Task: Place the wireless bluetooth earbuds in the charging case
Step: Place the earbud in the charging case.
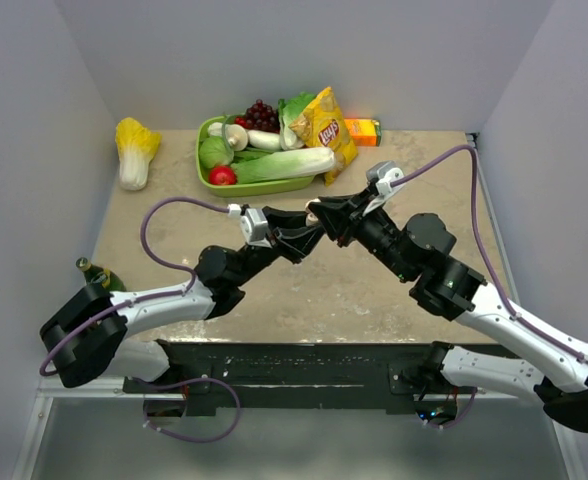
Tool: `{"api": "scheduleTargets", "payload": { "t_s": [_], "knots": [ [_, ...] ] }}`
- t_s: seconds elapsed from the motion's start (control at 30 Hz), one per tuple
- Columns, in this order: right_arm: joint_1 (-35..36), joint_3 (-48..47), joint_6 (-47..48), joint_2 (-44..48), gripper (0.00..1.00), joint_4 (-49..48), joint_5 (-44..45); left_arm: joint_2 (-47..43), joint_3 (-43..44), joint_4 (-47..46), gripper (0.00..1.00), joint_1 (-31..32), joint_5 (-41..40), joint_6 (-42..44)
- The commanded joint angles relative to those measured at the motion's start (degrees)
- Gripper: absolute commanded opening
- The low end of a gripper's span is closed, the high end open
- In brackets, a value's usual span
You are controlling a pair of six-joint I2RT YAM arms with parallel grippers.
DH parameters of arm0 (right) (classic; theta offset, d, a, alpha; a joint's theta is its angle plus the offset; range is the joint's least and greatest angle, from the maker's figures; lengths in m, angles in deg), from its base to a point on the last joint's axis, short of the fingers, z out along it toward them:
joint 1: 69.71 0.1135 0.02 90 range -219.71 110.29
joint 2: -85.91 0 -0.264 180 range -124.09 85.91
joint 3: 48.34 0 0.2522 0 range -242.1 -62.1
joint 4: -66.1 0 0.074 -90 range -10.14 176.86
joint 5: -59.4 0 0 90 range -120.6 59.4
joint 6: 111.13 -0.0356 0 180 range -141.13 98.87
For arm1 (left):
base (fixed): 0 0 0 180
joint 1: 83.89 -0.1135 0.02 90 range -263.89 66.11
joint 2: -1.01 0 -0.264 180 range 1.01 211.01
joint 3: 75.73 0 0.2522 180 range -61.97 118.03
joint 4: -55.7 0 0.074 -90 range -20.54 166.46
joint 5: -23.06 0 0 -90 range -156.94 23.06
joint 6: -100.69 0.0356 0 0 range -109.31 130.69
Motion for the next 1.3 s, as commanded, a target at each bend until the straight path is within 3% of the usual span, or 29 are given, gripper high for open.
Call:
{"api": "scheduleTargets", "payload": {
  "t_s": [0.0, 1.27],
  "knots": [
    [0.1, -2.3, 0.8, -0.1, 0.00, -1.2, -0.5, 1.1, -1.1, -8.4, 0.00, -0.2, 0.0, -1.2],
    [0.7, 2.8, -1.7, 0.1, 0.00, -0.5, -2.4, -0.7, 0.0, -8.1, 0.00, -0.2, -0.5, 0.6]
  ]
}}
